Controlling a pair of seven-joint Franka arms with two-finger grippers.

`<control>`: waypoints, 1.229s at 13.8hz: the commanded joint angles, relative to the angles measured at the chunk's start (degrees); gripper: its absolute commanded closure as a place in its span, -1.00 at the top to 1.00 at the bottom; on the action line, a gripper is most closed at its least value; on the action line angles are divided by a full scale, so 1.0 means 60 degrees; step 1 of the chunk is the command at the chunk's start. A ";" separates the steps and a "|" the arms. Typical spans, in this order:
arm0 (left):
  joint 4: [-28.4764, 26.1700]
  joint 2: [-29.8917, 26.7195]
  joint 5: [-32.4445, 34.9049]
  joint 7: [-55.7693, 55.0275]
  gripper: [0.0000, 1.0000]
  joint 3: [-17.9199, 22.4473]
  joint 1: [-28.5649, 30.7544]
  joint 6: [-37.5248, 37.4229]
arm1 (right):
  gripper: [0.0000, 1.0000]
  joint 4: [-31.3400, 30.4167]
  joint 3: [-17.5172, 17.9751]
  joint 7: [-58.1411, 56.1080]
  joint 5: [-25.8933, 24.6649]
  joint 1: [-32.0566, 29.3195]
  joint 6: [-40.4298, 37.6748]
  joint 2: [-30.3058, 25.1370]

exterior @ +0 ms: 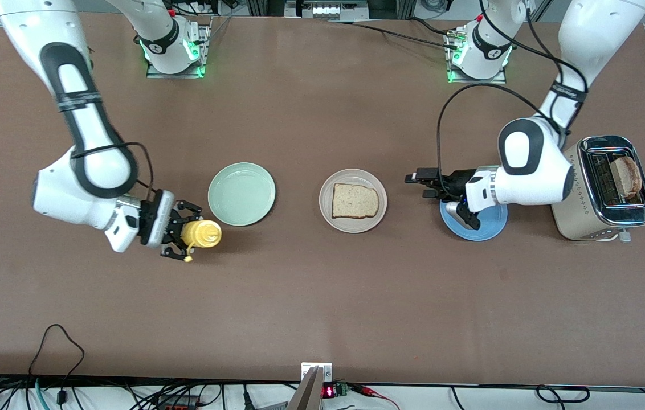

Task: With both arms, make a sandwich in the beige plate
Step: 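Carry the bottle with the right gripper while the left gripper withdraws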

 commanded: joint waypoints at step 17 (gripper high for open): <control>0.4273 -0.0258 0.8856 -0.2684 1.00 0.0085 0.0911 -0.5787 | -0.21 0.2424 -0.0106 1.2451 -1.2620 0.5002 -0.0881 0.0991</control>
